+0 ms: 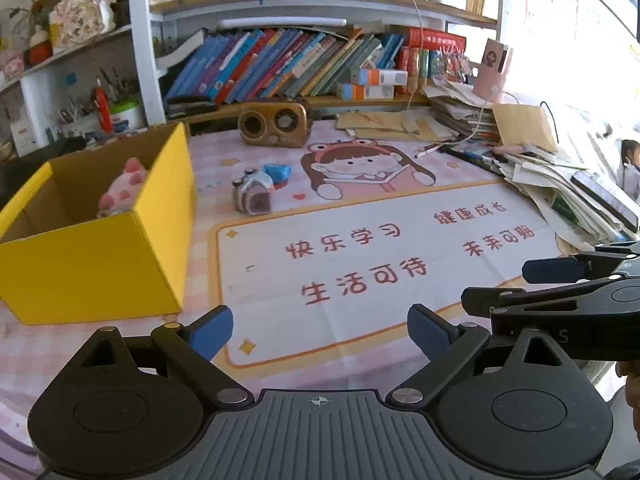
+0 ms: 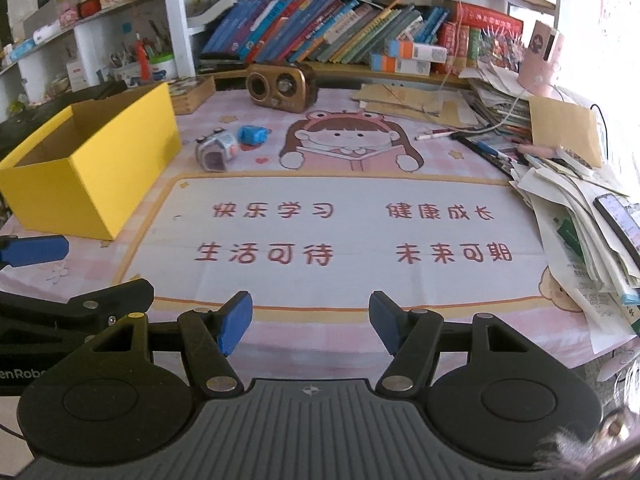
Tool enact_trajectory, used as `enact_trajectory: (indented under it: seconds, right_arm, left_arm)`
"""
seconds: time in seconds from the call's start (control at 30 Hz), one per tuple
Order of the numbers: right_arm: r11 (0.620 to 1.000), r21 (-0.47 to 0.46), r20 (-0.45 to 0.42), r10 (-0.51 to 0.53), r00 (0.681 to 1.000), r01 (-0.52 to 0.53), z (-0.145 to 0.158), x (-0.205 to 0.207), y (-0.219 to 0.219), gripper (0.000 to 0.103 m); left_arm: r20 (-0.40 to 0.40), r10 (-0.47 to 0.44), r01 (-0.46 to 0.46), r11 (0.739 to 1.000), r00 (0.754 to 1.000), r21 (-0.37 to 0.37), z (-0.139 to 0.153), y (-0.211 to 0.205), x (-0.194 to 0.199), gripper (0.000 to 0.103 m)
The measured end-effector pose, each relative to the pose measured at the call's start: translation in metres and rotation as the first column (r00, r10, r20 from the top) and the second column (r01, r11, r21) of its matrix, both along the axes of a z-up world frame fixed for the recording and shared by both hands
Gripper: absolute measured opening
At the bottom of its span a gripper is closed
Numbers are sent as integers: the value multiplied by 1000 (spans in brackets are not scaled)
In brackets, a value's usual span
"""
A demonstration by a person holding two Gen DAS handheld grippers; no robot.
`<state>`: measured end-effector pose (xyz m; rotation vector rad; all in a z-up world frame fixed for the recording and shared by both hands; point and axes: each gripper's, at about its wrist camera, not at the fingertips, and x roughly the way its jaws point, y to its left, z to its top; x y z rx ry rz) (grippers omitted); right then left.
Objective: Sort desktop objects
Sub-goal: 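Withdraw both open tools from the yellow box back over the desk mat, then lower the left tool onto the grey toy car and close on it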
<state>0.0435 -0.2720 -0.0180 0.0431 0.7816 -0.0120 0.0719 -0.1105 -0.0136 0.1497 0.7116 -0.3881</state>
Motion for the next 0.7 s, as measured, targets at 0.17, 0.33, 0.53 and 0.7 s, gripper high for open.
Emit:
enact_trajectory:
  seconds: [0.17, 0.33, 0.53, 0.7]
  right_arm:
    - [1000, 0, -26, -3, 1000, 3, -5, 18, -19, 63]
    - [1000, 6, -35, 14, 999, -14, -7, 40, -33, 63]
    - [997, 17, -29, 72, 997, -71, -7, 75, -49, 66]
    - [989, 21, -10, 147, 989, -147, -5, 109, -57, 66]
  left_arm:
    - [-20, 0, 0, 1000, 1000, 0, -5, -18, 18, 96]
    - [-29, 36, -36, 999, 999, 2, -7, -30, 38, 96]
    - [-44, 127, -127, 992, 991, -4, -10, -36, 68, 96]
    - [-33, 184, -185, 983, 982, -20, -11, -43, 93, 96]
